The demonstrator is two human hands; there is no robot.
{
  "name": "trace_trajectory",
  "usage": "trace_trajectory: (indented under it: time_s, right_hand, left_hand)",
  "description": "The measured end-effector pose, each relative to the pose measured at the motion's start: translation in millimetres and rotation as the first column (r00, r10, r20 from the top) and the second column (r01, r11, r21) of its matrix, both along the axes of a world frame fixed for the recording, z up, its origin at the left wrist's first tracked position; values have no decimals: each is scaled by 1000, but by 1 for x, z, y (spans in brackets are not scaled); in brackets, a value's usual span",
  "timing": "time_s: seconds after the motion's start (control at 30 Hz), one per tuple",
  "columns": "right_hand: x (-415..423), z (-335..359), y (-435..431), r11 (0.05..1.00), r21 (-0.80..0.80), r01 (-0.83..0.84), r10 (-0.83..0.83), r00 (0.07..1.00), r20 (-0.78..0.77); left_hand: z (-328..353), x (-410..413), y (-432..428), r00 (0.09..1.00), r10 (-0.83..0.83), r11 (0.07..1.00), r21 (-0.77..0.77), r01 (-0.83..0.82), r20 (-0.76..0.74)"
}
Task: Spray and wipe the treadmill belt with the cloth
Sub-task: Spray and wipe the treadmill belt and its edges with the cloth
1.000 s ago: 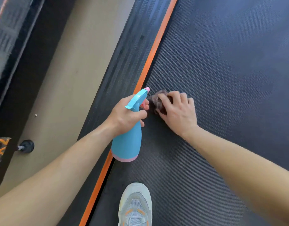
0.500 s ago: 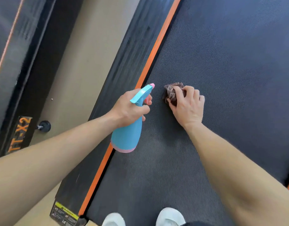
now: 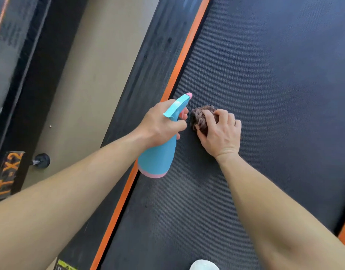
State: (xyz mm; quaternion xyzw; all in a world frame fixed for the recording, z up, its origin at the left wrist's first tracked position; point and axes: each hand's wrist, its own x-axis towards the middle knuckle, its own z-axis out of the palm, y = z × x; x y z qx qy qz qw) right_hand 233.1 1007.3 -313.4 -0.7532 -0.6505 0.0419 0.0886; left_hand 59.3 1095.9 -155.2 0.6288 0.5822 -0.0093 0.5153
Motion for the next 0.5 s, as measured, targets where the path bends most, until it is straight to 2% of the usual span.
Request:
trace_trajectory:
  time_s: [0.27, 0.37, 0.43, 0.5]
  right_hand:
    - [0, -5, -4, 996, 89, 2, -3, 1000, 8]
    - [0, 2, -5, 998, 69, -1, 0, 1000, 7]
    - [-3, 5, -22, 998, 49, 41, -42, 999, 6]
    - [-4, 4, -67, 987, 15, 162, -162, 987, 10]
  left_hand:
    - [-12, -10, -19, 997, -67, 998, 0, 67, 43]
    - [-19, -13, -34, 996, -71, 997, -18, 71, 50]
    - [-23, -15, -45, 996, -70, 997, -41, 73, 57]
    - [-29, -13, -58, 992, -91, 992, -85, 98, 86]
